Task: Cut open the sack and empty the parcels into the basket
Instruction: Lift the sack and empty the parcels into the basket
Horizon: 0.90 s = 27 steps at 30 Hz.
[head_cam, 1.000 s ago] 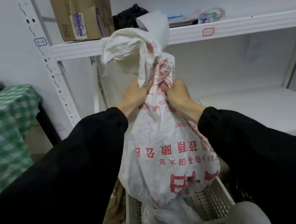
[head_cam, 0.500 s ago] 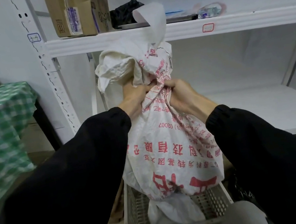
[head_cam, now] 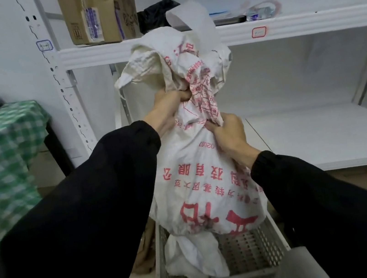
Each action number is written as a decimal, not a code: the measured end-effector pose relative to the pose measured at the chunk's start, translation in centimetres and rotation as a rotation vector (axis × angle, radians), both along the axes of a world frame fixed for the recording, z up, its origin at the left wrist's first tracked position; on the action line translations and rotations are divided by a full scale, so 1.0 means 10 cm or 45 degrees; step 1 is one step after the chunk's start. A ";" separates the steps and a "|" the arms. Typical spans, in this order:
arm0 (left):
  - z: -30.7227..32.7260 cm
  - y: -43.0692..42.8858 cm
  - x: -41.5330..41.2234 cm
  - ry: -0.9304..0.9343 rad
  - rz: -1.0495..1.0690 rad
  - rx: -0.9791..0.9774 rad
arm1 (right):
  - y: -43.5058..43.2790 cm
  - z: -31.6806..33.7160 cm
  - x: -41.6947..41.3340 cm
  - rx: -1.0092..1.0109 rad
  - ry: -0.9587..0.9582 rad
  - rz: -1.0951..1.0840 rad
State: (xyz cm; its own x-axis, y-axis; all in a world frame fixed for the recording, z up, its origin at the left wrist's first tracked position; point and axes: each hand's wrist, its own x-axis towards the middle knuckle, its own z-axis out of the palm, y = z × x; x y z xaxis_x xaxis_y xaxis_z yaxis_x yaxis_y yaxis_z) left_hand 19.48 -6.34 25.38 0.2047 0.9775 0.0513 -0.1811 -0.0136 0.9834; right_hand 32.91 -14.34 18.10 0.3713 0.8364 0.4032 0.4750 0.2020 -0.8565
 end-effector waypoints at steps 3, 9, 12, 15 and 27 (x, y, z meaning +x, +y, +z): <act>0.02 -0.07 -0.24 0.119 -0.068 0.200 | 0.08 0.11 0.07 0.049 0.325 -0.108; -0.51 -0.20 -0.79 0.425 0.152 0.134 | 0.21 0.35 0.10 -0.030 1.029 -0.071; -0.69 -0.08 -0.91 0.172 0.157 -0.079 | 0.20 0.33 -0.01 -0.108 1.166 0.004; -0.74 0.11 -0.96 0.296 0.407 0.013 | 0.19 0.25 -0.06 -0.181 1.096 -0.003; -0.02 0.04 -0.40 0.111 0.548 0.180 | 0.24 0.25 -0.08 -0.099 0.131 -0.233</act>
State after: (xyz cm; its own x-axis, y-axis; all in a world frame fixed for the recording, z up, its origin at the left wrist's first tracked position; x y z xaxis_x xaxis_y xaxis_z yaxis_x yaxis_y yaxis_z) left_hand 15.50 -5.94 25.18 -0.2088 0.9592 0.1904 -0.0468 -0.2043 0.9778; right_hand 32.07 -11.96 20.56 0.5556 0.7786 0.2919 0.4068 0.0516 -0.9121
